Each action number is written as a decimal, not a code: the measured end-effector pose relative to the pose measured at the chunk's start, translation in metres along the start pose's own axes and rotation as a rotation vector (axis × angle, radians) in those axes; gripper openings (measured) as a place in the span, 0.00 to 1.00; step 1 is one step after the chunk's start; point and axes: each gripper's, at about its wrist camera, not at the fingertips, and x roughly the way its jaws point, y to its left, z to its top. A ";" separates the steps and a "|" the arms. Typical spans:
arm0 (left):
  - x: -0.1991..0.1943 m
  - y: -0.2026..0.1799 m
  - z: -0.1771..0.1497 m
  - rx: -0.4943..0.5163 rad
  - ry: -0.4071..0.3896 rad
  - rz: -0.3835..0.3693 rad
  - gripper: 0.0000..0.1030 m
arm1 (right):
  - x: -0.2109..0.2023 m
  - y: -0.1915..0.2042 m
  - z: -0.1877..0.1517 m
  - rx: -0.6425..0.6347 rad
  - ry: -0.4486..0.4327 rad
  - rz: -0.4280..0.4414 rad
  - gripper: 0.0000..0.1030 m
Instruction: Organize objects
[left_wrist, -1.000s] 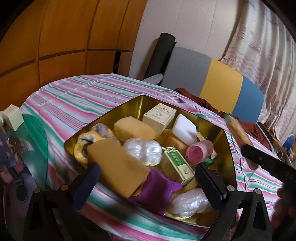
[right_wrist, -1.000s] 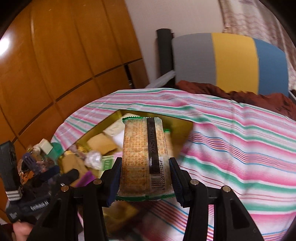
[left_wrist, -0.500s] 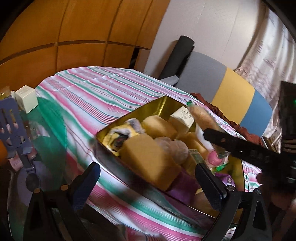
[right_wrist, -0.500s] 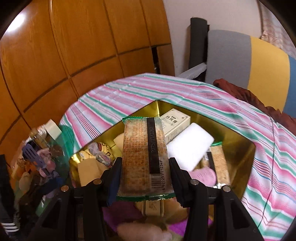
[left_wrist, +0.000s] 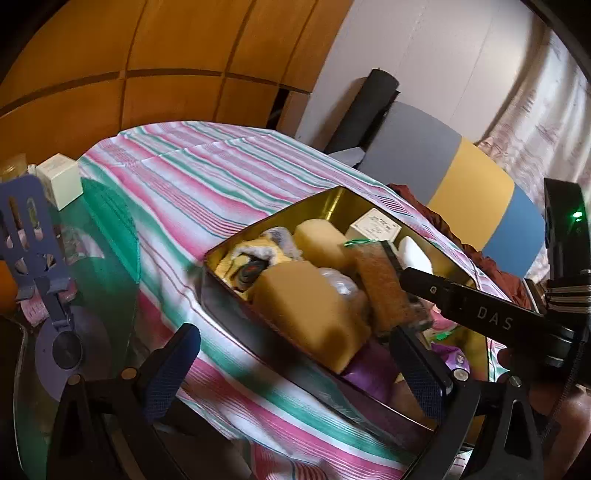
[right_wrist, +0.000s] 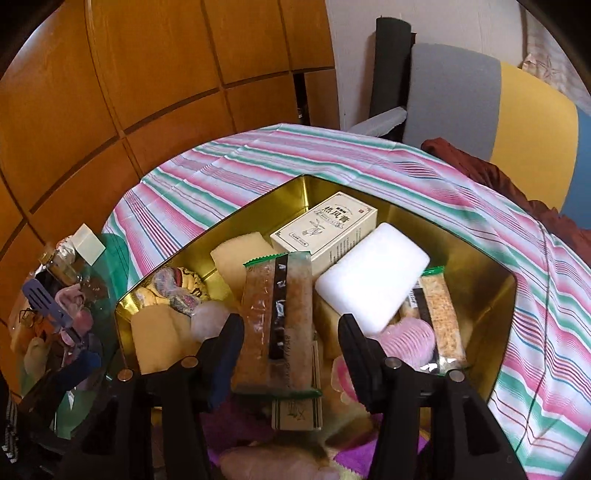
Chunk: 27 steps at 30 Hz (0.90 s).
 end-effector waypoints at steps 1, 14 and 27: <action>-0.001 -0.003 0.000 0.011 -0.004 0.005 1.00 | -0.004 0.000 -0.001 0.003 -0.001 -0.015 0.52; -0.008 -0.020 0.004 0.095 -0.001 0.073 1.00 | -0.033 -0.008 -0.013 0.064 -0.023 -0.113 0.53; -0.023 -0.037 0.016 0.212 -0.030 0.186 1.00 | -0.060 -0.008 -0.022 0.089 -0.042 -0.210 0.70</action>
